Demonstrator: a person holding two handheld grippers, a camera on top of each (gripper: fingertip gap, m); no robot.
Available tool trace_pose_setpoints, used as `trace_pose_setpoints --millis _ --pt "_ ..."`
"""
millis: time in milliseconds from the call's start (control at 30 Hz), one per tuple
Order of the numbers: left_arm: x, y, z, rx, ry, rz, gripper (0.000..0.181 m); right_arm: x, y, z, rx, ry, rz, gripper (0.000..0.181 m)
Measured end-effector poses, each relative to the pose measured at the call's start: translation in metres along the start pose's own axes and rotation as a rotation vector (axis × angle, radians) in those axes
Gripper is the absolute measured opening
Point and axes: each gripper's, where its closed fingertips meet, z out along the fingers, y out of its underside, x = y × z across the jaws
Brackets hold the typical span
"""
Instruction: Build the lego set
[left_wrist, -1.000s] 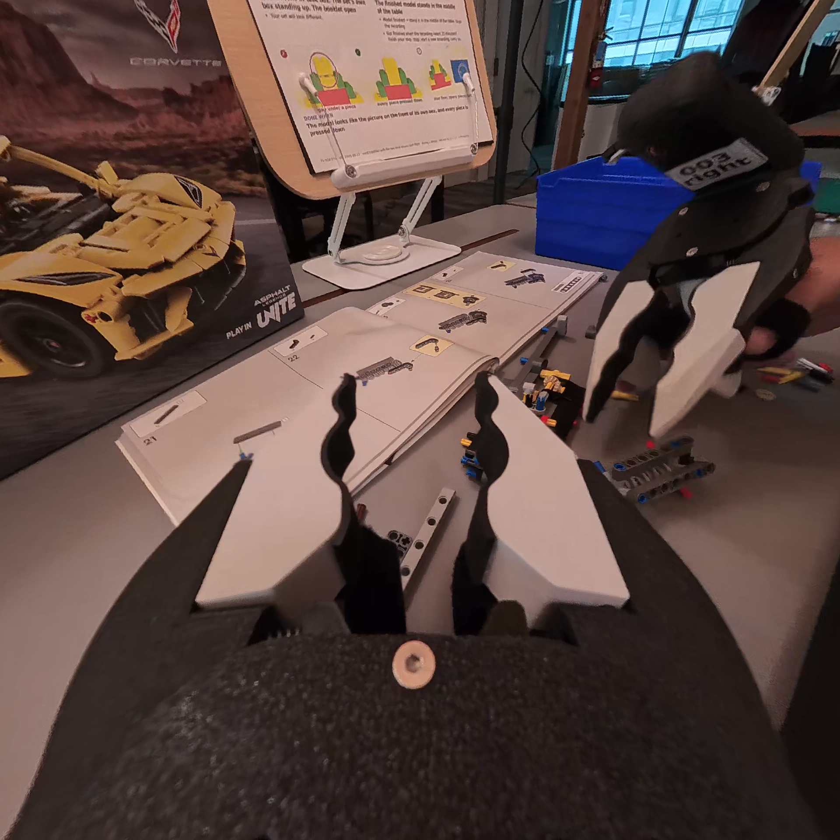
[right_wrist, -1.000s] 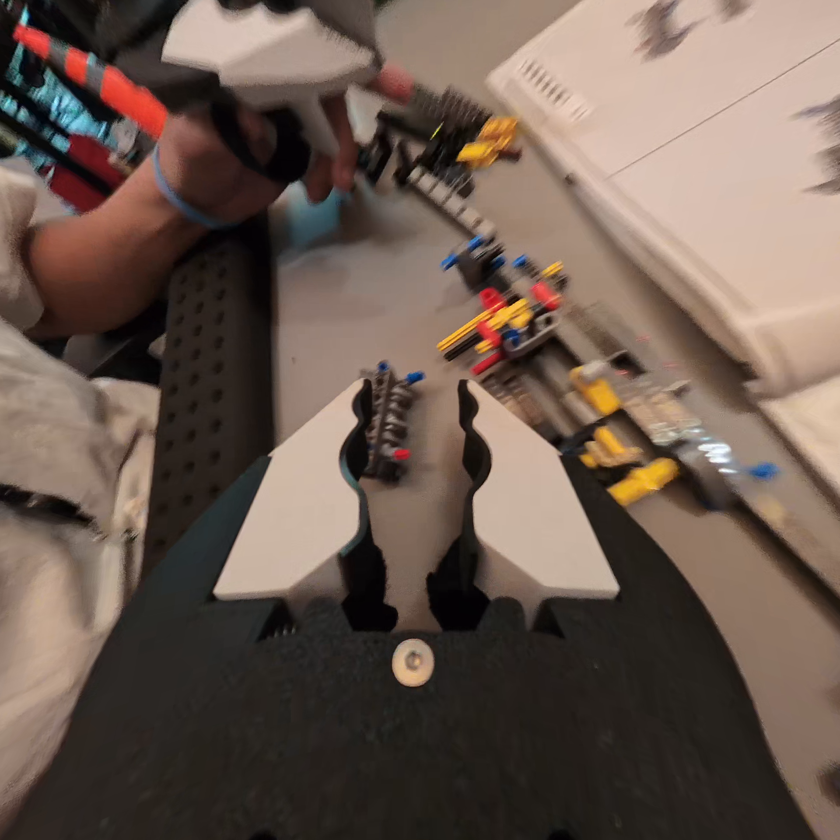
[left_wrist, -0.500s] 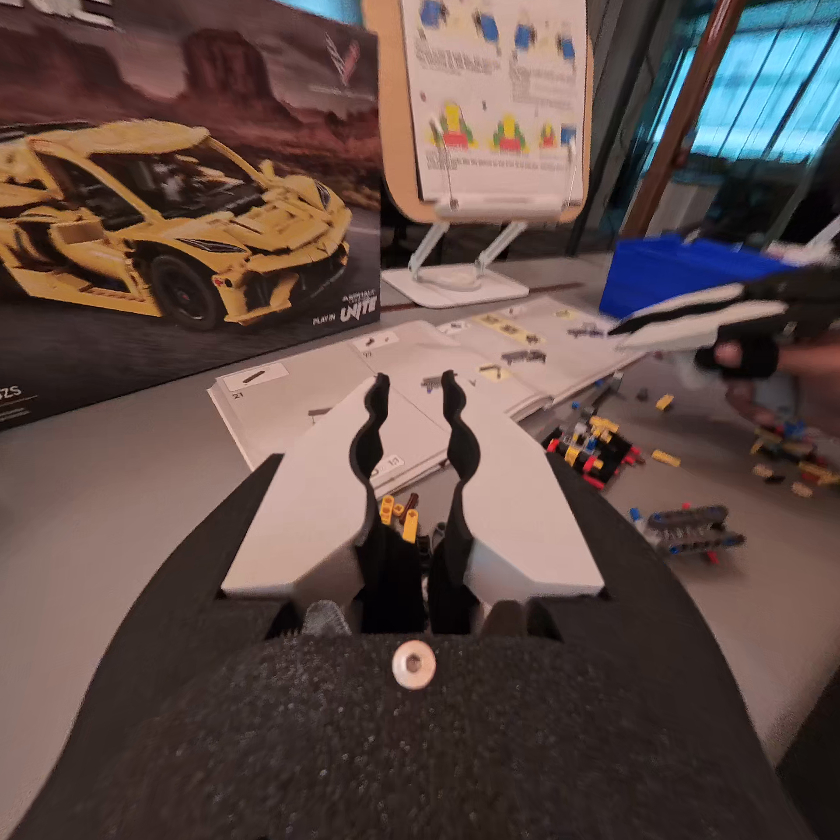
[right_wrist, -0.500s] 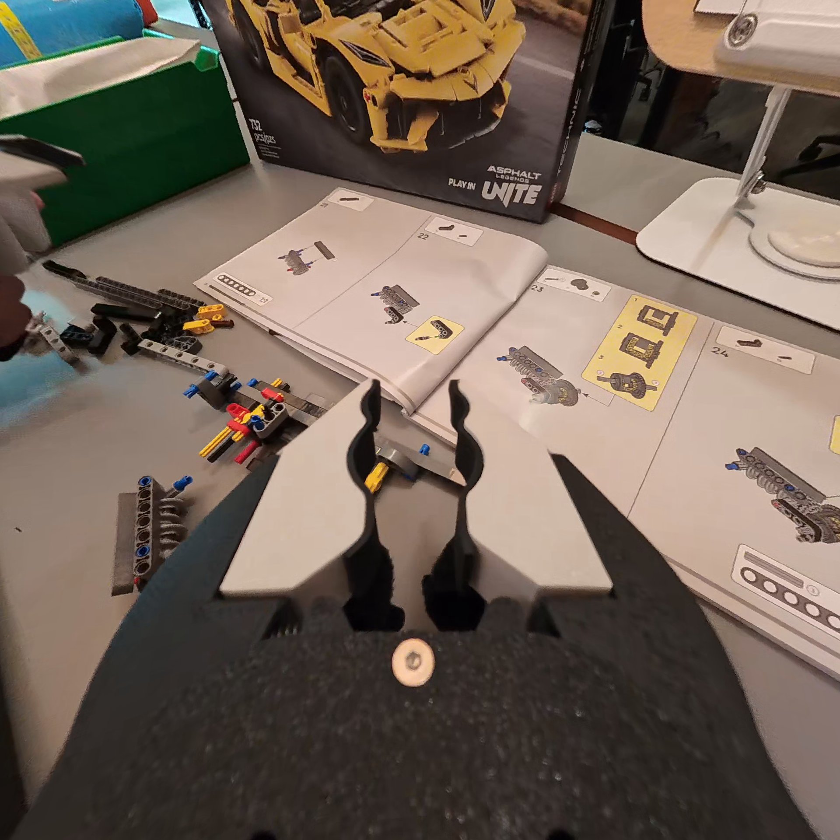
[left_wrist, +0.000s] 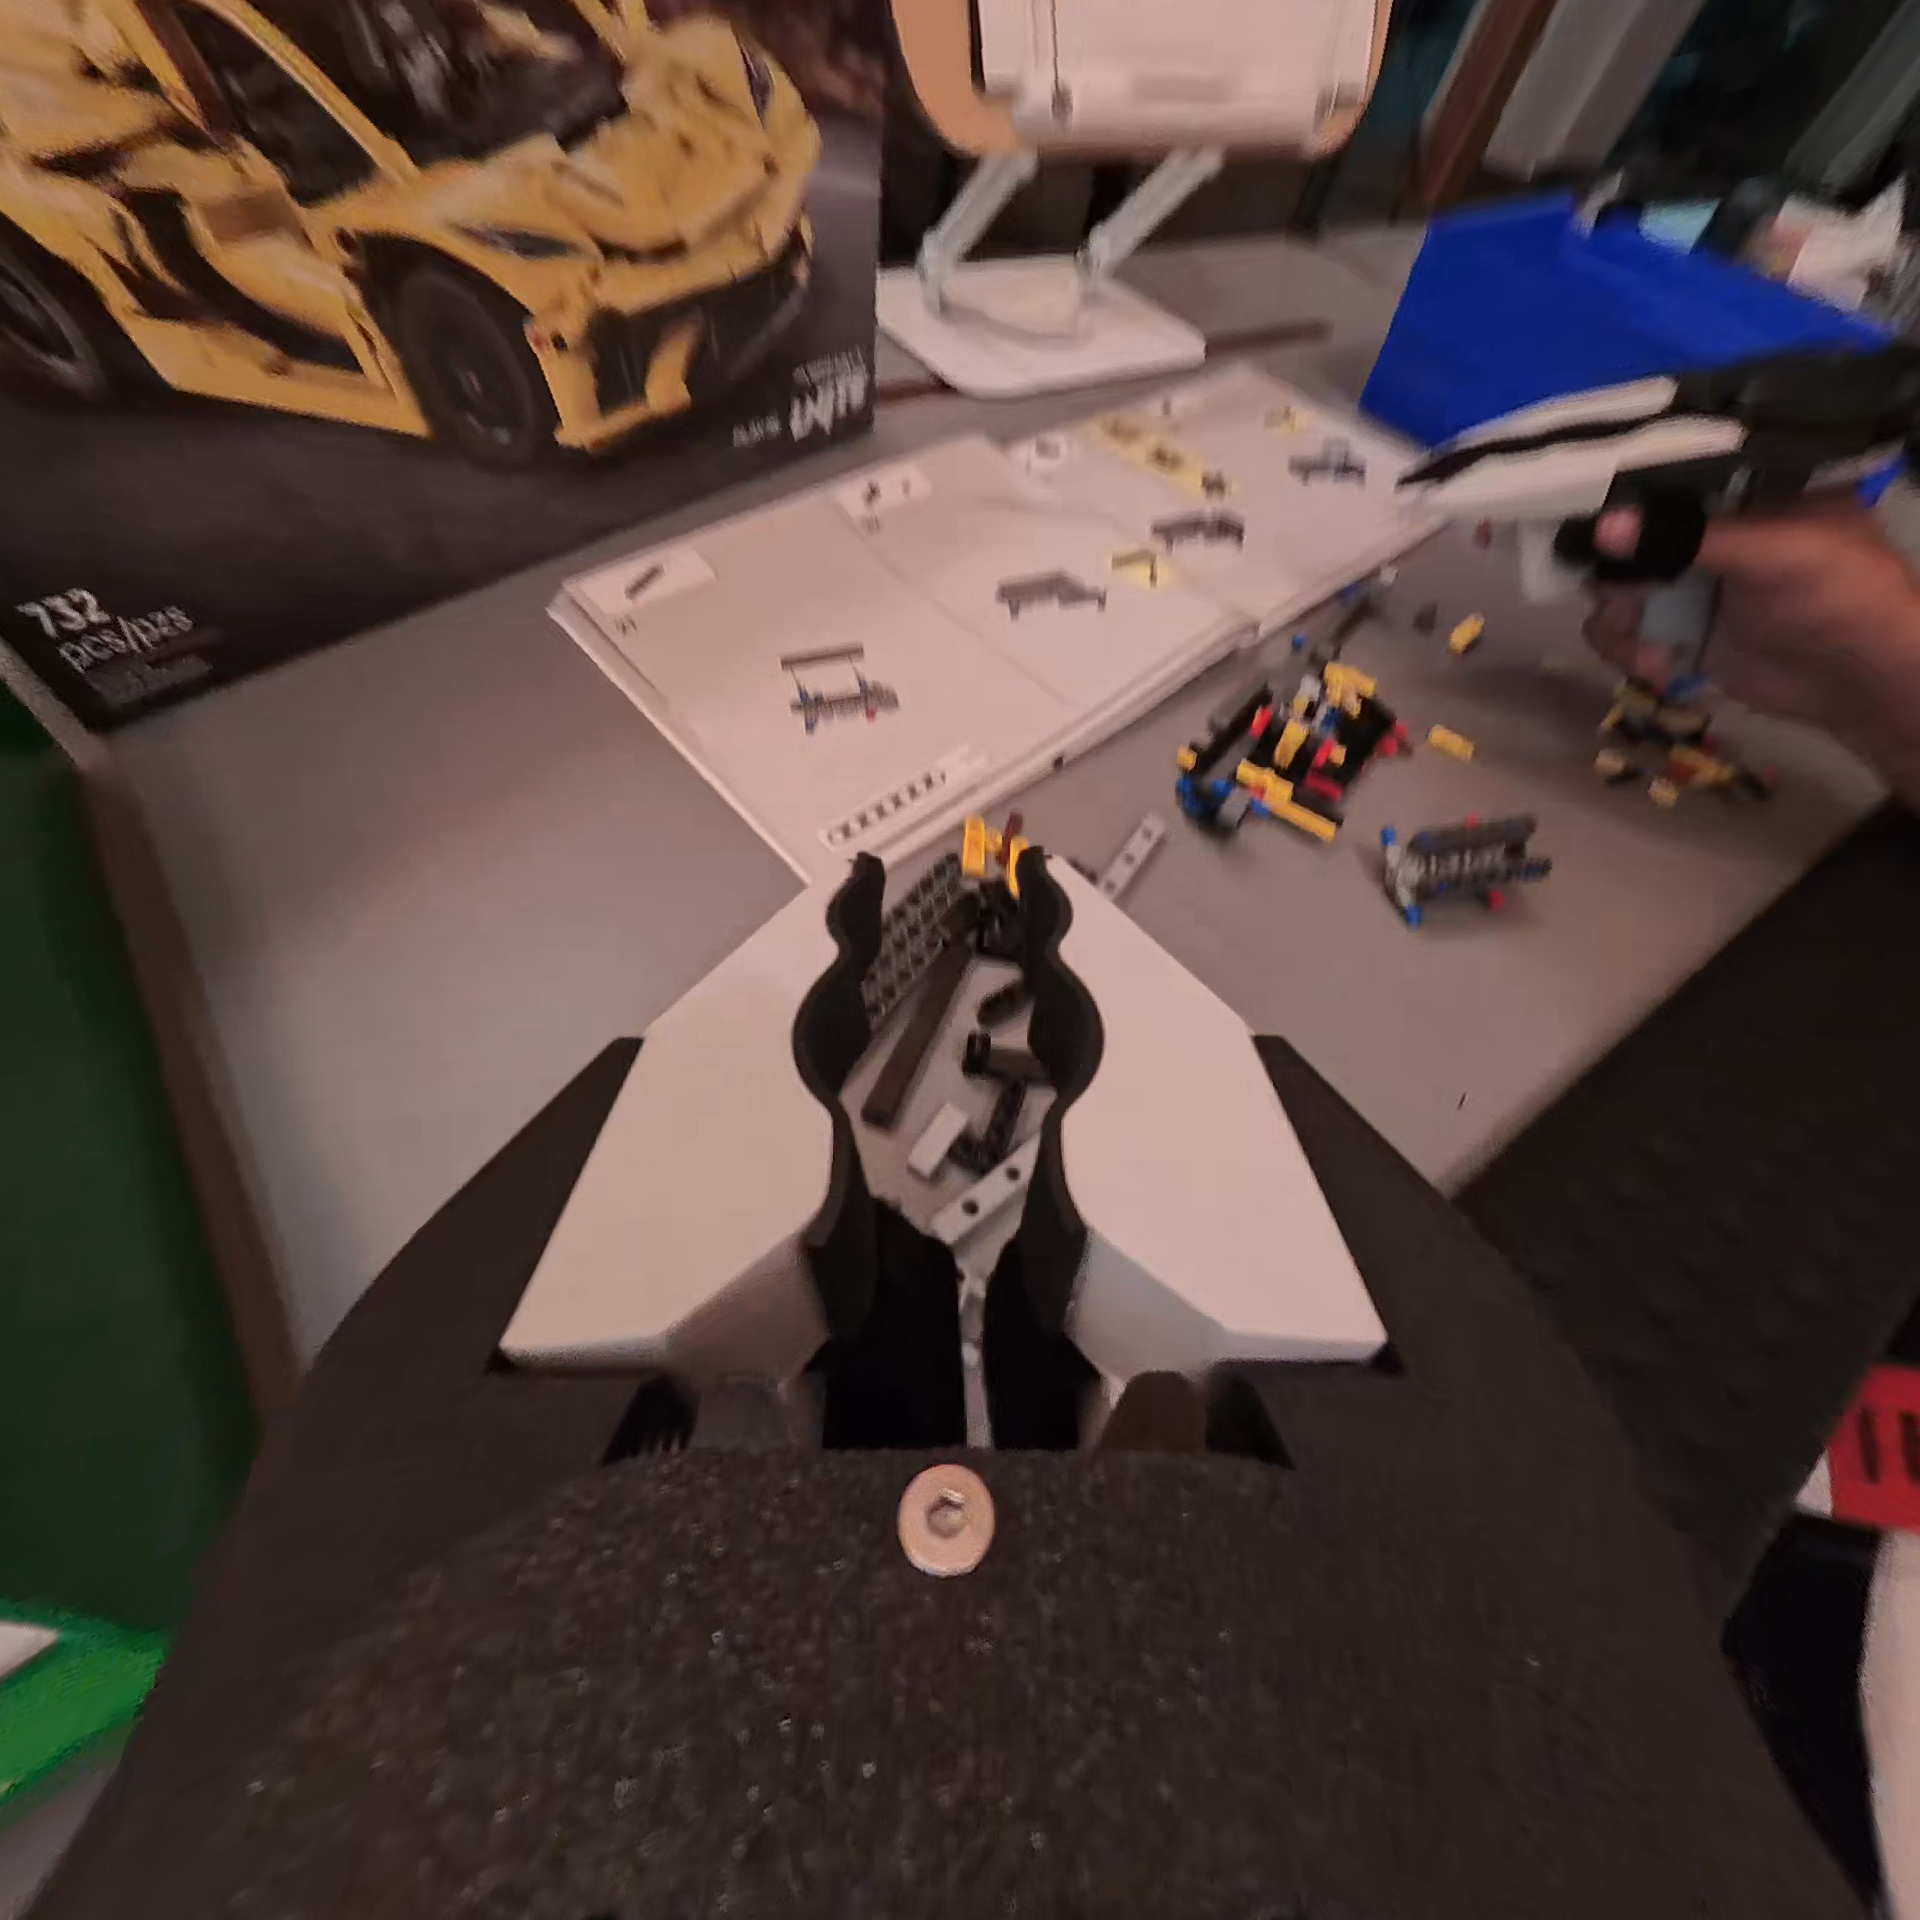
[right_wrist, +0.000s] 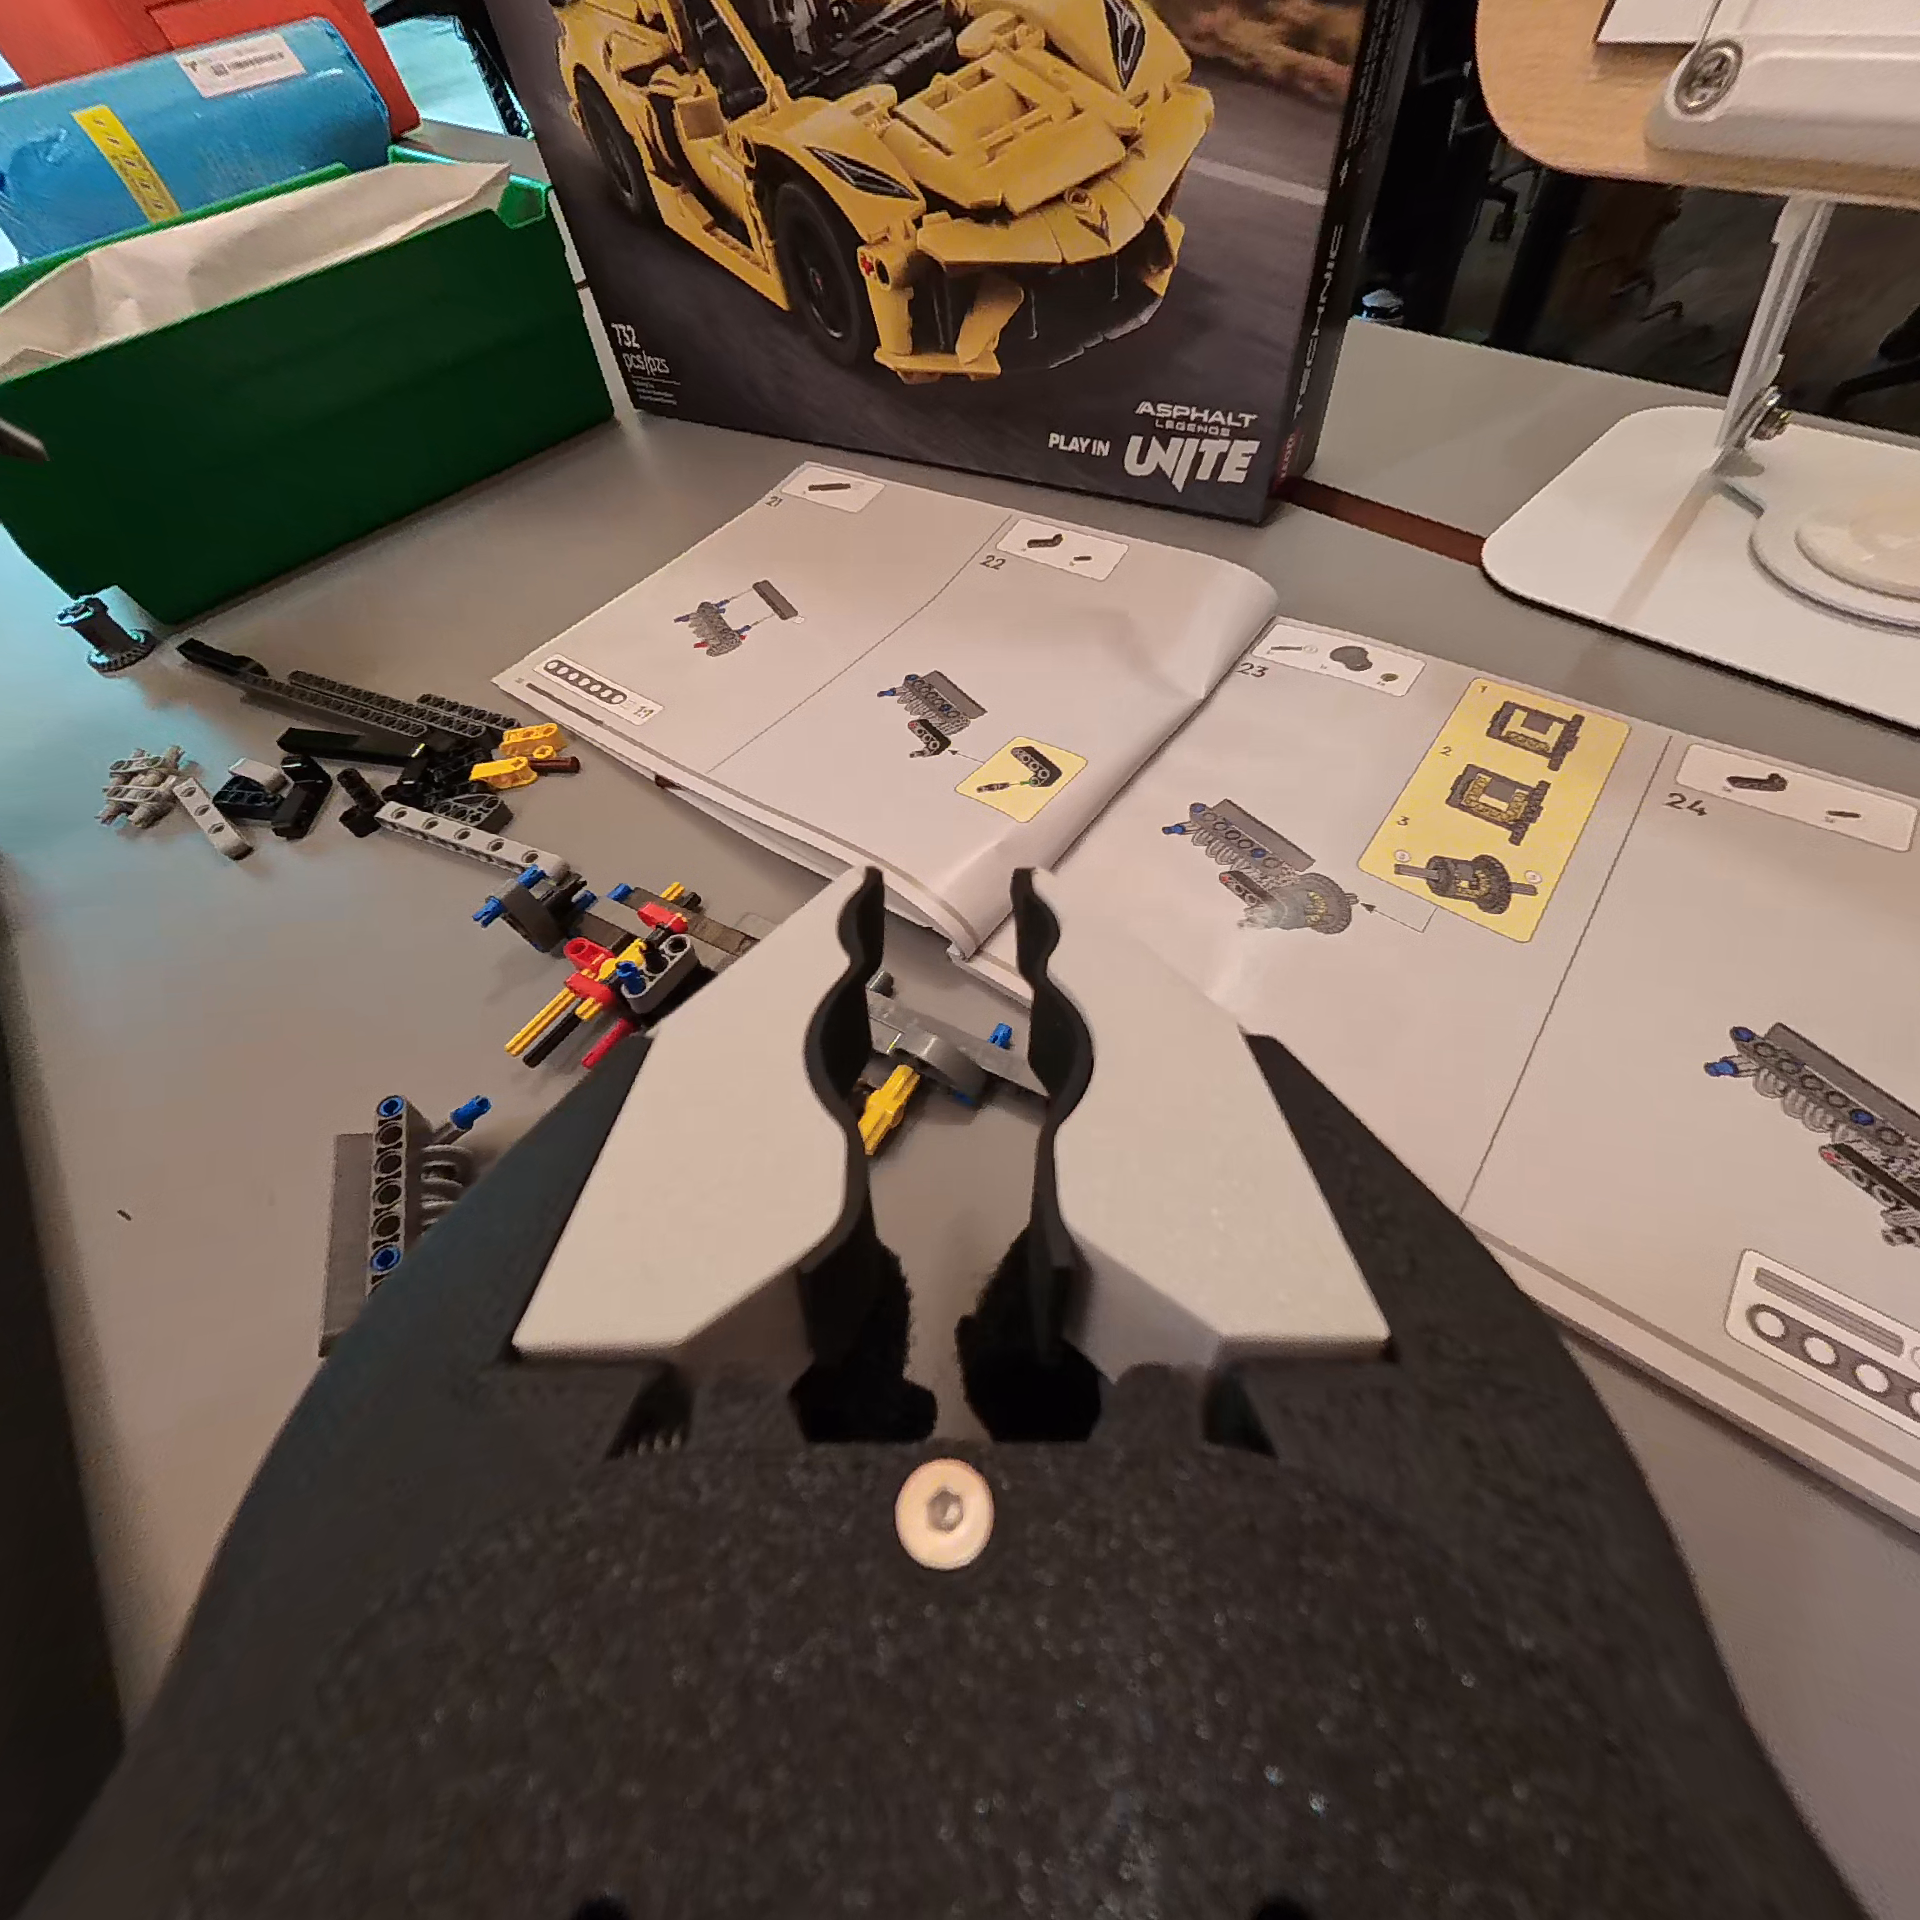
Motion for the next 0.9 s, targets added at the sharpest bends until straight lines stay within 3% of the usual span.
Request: trace_pose_setpoints --millis 200,467,600,700,900 --pt "0.02 0.066 0.031 -0.349 0.089 0.111 0.022 -0.002 0.003 0.002 -0.021 -0.003 -0.019 0.024" --pt "0.012 0.08 0.052 -0.441 0.069 0.138 0.02 0.0 0.005 0.002 -0.029 -0.005 -0.021 0.024" --pt "0.01 0.083 0.054 -0.429 0.068 0.162 0.003 -0.003 0.005 0.002 -0.032 -0.019 -0.018 0.024" --pt "0.007 0.075 0.051 -0.394 0.044 0.224 0.0 -0.005 0.006 0.003 -0.038 -0.023 -0.027 0.024" --pt "0.036 0.016 0.043 -0.067 0.092 0.3 0.0 -0.021 0.0 0.003 -0.007 -0.076 -0.077 0.024"
